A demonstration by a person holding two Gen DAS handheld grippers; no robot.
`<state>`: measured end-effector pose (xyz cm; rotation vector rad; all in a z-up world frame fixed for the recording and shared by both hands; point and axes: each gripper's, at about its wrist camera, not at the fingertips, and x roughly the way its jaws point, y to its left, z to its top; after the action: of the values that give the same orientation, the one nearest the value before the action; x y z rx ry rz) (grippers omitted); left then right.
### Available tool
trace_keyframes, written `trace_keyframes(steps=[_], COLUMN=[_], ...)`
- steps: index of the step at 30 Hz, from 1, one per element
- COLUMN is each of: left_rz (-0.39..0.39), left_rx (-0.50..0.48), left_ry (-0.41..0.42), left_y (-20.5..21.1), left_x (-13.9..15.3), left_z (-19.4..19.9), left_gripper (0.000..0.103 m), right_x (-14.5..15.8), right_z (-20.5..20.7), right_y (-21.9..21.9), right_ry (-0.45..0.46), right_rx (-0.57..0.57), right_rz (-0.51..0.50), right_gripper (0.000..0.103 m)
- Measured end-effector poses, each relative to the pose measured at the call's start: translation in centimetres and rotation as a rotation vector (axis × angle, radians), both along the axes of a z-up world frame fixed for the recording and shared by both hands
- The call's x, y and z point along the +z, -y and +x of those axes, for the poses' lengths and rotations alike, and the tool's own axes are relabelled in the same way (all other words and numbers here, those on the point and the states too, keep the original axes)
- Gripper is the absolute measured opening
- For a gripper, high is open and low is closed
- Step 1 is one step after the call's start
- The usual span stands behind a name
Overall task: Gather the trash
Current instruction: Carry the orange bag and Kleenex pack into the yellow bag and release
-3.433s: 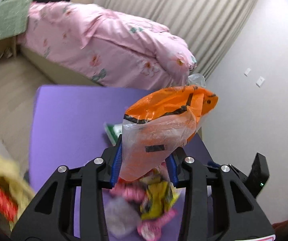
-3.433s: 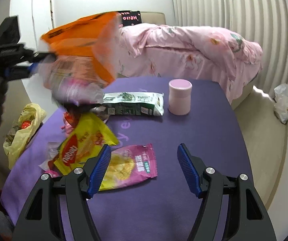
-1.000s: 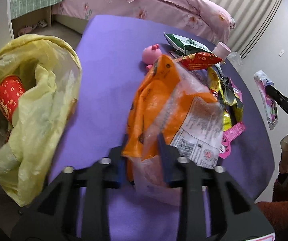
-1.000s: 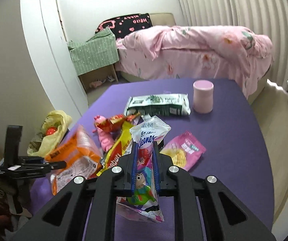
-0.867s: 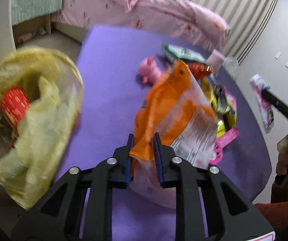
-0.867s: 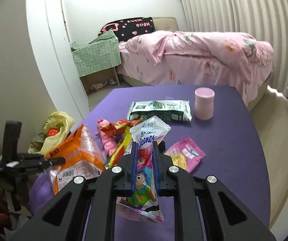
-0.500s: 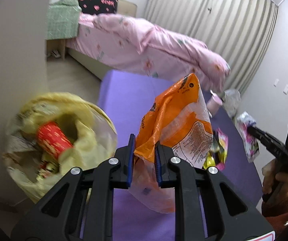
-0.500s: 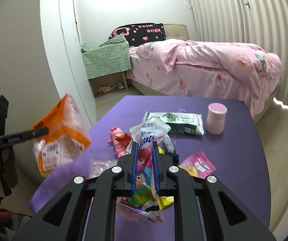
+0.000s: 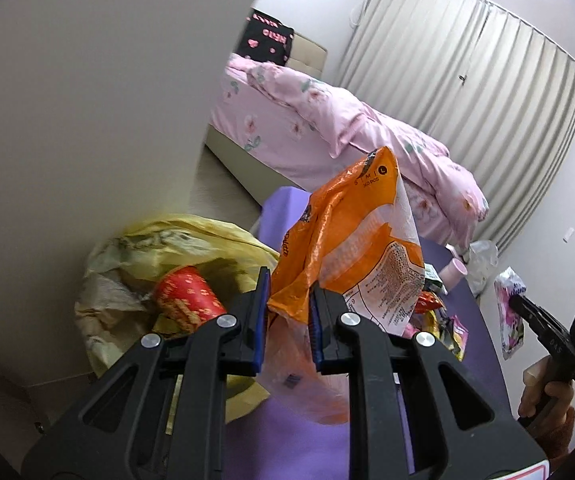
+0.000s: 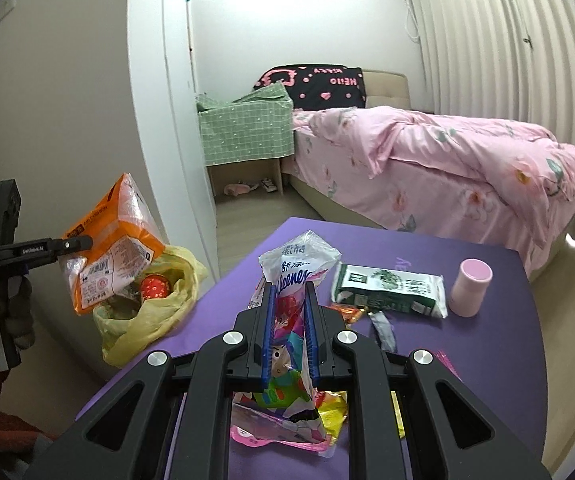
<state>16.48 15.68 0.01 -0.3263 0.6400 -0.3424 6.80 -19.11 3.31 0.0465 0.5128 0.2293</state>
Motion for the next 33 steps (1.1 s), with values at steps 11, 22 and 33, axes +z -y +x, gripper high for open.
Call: trace_keyframes(steps=[11, 22, 33], left_rz=[0.228, 0.329, 0.315], left_rx=[0.286, 0.17, 0.119], left_ry=[-0.023, -0.202, -0.286], left_y=[-6.4, -3.8, -1.3], left_x=[-1.8, -9.7, -13.4], left_z=[1.0, 6.0, 9.8], left_gripper=[0.016, 0.016, 0.019], right_x=[-0.9, -3.2, -4.4], right_z=[1.3, 3.1, 4.1], right_y=[-1.0, -2.0, -1.4], right_ry=[-0.053, -0.122, -0.163], right_rx=[0.017, 0.048, 0.02], right_rz=[-0.003, 0.008, 0.004], right_gripper=[0.014, 0.014, 0.014])
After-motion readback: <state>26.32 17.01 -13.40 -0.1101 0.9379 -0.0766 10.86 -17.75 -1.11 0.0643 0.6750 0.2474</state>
